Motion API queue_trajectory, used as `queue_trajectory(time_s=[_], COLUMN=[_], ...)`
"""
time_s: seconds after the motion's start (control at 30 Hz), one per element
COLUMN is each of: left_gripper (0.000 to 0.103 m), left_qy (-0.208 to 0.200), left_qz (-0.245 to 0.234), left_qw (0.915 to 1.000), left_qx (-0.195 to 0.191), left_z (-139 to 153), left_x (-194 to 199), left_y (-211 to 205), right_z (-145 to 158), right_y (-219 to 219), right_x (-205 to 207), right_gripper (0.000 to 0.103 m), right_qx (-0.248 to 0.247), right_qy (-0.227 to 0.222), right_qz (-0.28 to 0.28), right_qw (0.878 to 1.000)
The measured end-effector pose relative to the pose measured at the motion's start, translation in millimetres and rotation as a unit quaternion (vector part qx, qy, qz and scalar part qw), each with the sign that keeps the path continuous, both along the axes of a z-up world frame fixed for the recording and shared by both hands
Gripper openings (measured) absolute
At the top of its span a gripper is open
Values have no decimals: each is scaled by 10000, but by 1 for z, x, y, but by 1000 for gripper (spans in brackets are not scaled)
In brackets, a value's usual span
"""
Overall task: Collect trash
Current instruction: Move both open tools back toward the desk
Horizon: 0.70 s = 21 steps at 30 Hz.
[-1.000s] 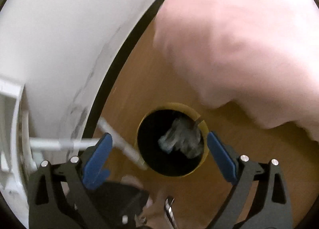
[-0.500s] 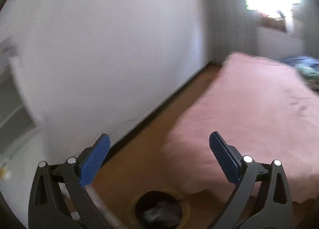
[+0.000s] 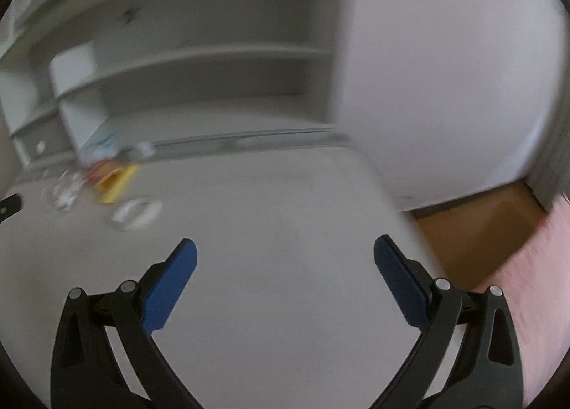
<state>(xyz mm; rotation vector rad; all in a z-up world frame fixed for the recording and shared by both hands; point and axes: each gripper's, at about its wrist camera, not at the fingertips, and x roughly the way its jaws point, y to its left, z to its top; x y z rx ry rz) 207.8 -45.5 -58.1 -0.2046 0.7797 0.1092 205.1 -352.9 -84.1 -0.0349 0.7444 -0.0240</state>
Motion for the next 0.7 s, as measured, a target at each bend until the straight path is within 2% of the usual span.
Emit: queue_trajectory(time_s=[0.07,0.13,0.3,0.57,0.7], left_gripper=[96,96,96,96,96], left_qy=[123,239,455,660,667], left_qz=[-106,-253,-559,-677,-679], left_qw=[9996,9991,9974,9950,9950], left_qx=[-231,-249,56,317,298], left_z=[-8,-13,-27,-48,-48], left_x=[23,40,84,111,109], left_y=[5,2,-13,-8,-2], right_z=[-2,-7,-18,-36,-35], right_y=[43,68,118,147,124], right_x=[25,44,73,90,84], right_gripper=[96,96,96,96,96], right_qx=[-119,-254,-398,-528,-512], right_qy=[134,226,504,765,826], right_qz=[220,379,725,896,753], right_qw=[9996,9987,9953,9916,9924])
